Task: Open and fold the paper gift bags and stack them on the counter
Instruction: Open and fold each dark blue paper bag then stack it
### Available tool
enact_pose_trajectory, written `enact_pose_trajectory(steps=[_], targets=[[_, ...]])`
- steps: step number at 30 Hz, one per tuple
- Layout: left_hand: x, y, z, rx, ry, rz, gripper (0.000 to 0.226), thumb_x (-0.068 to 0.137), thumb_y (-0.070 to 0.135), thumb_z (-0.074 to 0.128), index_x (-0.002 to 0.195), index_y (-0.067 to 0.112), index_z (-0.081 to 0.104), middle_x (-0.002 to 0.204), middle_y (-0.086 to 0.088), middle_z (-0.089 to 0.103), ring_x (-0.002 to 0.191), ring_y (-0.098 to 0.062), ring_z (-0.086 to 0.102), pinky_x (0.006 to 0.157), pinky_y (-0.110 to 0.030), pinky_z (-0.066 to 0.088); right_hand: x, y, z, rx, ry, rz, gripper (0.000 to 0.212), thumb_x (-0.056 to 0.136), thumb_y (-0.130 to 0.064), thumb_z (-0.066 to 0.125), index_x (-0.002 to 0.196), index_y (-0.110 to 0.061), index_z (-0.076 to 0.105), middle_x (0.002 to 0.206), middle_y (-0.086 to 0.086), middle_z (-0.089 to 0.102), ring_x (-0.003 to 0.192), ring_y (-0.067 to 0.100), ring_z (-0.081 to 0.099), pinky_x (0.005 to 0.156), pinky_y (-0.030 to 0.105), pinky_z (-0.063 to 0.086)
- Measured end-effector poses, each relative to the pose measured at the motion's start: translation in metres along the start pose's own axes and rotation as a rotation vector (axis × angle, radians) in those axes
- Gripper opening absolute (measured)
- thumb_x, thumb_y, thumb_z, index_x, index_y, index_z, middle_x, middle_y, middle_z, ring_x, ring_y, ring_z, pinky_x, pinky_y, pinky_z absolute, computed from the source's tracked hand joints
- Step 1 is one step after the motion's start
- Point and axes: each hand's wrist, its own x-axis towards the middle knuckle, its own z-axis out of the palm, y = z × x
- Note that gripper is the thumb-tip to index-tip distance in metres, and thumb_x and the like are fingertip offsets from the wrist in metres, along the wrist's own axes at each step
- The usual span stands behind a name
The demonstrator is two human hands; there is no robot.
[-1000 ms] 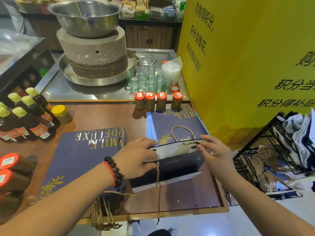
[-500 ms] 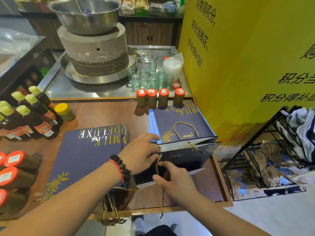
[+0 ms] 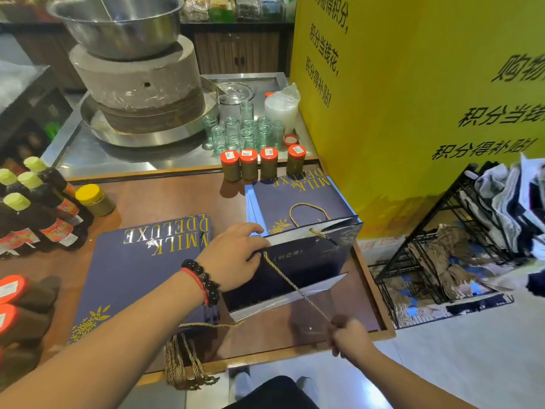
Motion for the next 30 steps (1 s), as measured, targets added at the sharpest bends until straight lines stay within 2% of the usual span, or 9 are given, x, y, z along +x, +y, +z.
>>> enact_pose_trajectory(steps=[3,5,8,11,15,18,23,27,30], targets=[[0.005,0.005,-0.003,0.017,-0.039,0.004,0.042,0.091,0.01,0.049,0.13,0.023,0.059,0.139,-0.001,0.047,0.131,-0.022,0.035,0.109,-0.037,0.034,0.006,0.024,-0.019,0.245,0.095,0.151,0.03,0.083,0.012,0.048,0.061,-0.003,0.062,0.059,0.021,0.058,0.056,0.027,0.053,0.057,0.032,0.044],[0.01,0.012,-0.004,0.014,-0.055,0.02,0.047,0.088,0.006,0.047,0.131,0.021,0.058,0.137,-0.001,0.048,0.129,-0.024,0.037,0.108,-0.033,0.033,0.01,0.027,-0.029,0.51,0.143,0.221,0.022,0.085,0.011,0.052,0.07,0.002,0.065,0.068,0.02,0.057,0.062,0.027,0.051,0.058,0.033,0.046],[0.017,0.026,-0.005,0.023,-0.062,0.04,0.047,0.085,0.014,0.042,0.127,0.018,0.061,0.133,-0.001,0.051,0.126,-0.025,0.041,0.103,-0.03,0.033,0.01,0.016,-0.043,0.891,0.205,0.24,0.01,0.09,0.001,0.057,0.082,0.003,0.06,0.07,0.016,0.055,0.061,0.023,0.052,0.054,0.025,0.048],[0.022,0.034,-0.001,0.044,-0.057,0.032,0.051,0.082,0.029,0.034,0.12,0.02,0.066,0.129,0.001,0.054,0.122,-0.022,0.045,0.1,-0.03,0.036,0.01,0.007,-0.049,1.121,0.327,0.185,0.009,0.094,-0.005,0.057,0.089,0.003,0.061,0.077,0.017,0.058,0.075,0.022,0.063,0.077,0.03,0.058],[0.025,0.031,0.005,0.096,-0.02,0.08,0.063,0.083,0.047,0.019,0.101,0.018,0.072,0.115,-0.001,0.062,0.11,-0.024,0.053,0.09,-0.035,0.046,0.012,0.001,-0.058,1.214,0.43,0.149,0.003,0.091,0.004,0.059,0.092,0.002,0.061,0.084,0.017,0.057,0.078,0.022,0.06,0.081,0.033,0.055],[0.026,0.029,0.006,0.124,0.002,0.087,0.062,0.084,0.047,0.018,0.097,0.018,0.072,0.109,0.0,0.063,0.105,-0.023,0.054,0.085,-0.036,0.048,0.021,0.0,-0.07,1.252,0.509,0.188,0.029,0.082,0.016,0.062,0.103,-0.004,0.058,0.091,0.02,0.061,0.079,0.024,0.063,0.08,0.034,0.054],[0.025,0.029,0.007,0.109,0.016,0.068,0.029,0.097,0.031,0.046,0.108,0.02,0.07,0.125,0.003,0.057,0.119,-0.019,0.047,0.094,-0.032,0.041,0.036,0.008,-0.09,1.303,0.583,0.278,0.012,0.093,0.008,0.048,0.096,0.0,0.056,0.084,0.015,0.061,0.063,0.017,0.056,0.057,0.024,0.047],[0.027,0.03,0.008,0.106,0.012,0.06,0.027,0.096,0.029,0.049,0.112,0.02,0.069,0.133,0.001,0.053,0.124,-0.02,0.043,0.097,-0.033,0.039,0.034,0.003,-0.096,1.343,0.501,0.242,0.011,0.1,-0.006,0.046,0.1,-0.005,0.057,0.07,0.004,0.051,0.049,0.01,0.037,0.043,0.019,0.031],[0.031,0.037,0.008,0.116,-0.008,0.061,0.028,0.095,0.03,0.049,0.113,0.02,0.067,0.135,0.002,0.05,0.126,-0.021,0.04,0.099,-0.033,0.037,0.022,-0.011,-0.085,1.206,0.412,0.128,0.015,0.1,-0.003,0.044,0.104,-0.001,0.058,0.076,0.009,0.058,0.051,0.01,0.039,0.037,0.016,0.033]])
